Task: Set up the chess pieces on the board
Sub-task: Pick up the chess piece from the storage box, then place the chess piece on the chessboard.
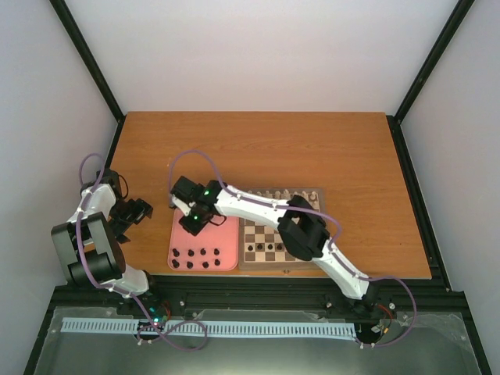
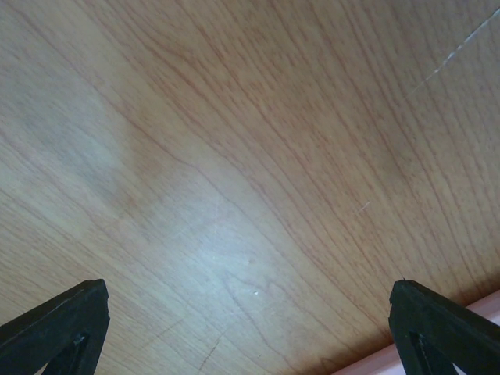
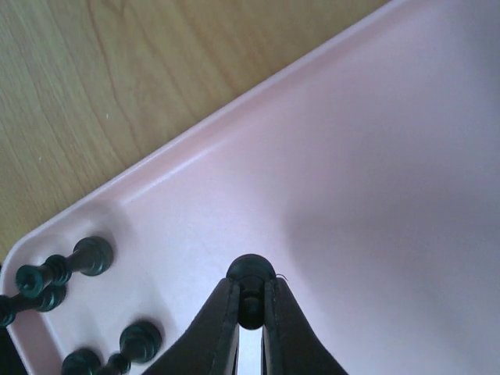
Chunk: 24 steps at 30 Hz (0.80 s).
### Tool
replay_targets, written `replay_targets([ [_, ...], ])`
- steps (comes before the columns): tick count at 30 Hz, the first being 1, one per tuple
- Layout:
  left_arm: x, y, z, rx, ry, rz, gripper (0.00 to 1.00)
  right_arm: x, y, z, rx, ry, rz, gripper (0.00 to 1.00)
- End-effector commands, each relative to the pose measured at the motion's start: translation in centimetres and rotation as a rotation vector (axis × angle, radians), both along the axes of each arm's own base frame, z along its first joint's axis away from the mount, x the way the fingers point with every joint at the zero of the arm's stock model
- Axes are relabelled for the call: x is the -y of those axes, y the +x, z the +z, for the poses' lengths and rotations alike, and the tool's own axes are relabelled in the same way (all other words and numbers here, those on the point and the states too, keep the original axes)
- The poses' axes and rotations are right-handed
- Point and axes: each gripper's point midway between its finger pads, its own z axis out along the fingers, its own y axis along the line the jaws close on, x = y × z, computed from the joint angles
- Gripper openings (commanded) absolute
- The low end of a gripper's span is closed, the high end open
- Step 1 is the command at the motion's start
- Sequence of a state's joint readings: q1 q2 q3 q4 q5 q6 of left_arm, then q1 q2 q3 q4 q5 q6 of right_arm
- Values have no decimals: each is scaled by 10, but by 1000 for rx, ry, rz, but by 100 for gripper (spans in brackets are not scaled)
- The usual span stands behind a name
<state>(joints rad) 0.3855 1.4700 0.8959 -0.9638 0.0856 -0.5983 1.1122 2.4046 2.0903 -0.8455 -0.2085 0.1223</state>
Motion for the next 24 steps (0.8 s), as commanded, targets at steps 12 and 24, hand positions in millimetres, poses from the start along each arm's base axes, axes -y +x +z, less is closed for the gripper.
replay_targets([
  [12, 9, 17, 13, 105, -51, -42, 100, 201, 49, 87, 103, -44, -497, 3],
  [24, 23, 25, 15, 144, -65, -116, 100, 391, -27, 40, -30, -296, -895, 3],
])
